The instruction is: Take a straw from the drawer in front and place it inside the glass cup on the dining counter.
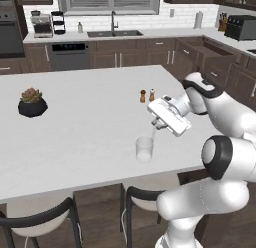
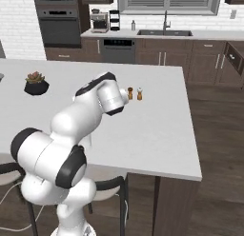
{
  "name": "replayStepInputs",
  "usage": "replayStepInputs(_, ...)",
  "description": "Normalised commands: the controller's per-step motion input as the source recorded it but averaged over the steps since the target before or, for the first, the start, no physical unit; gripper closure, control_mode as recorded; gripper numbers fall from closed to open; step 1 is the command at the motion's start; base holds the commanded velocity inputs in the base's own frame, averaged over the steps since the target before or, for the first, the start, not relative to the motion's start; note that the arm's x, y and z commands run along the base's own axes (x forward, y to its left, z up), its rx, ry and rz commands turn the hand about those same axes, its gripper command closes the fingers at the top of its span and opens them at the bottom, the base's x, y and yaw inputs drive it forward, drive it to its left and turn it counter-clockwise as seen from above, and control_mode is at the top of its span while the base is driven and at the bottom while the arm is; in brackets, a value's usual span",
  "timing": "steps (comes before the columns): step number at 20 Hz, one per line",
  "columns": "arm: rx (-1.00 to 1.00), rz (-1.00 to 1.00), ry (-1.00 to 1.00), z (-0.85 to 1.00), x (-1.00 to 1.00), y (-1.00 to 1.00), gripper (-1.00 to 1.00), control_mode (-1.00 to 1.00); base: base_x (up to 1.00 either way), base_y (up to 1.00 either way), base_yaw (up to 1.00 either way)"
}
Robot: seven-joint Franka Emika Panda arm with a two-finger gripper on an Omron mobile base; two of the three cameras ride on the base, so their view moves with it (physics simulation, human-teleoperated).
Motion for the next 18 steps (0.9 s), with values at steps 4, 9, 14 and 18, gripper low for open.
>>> replayStepInputs(4, 0.00, 0.00, 0.00, -0.20, 0.20, 0.01, 1.00, -1.00, 0.00, 0.00, 0.00)
replayStepInputs(9, 0.00, 0.00, 0.00, -0.14, 0.16, 0.11, 1.00, -1.00, 0.00, 0.00, 0.00)
replayStepInputs(14, 0.00, 0.00, 0.00, -0.14, 0.18, 0.13, 1.00, -1.00, 0.00, 0.00, 0.00)
replayStepInputs(18, 0.00, 0.00, 0.00, -0.21, 0.15, 0.05, 1.00, -1.00, 0.00, 0.00, 0.00)
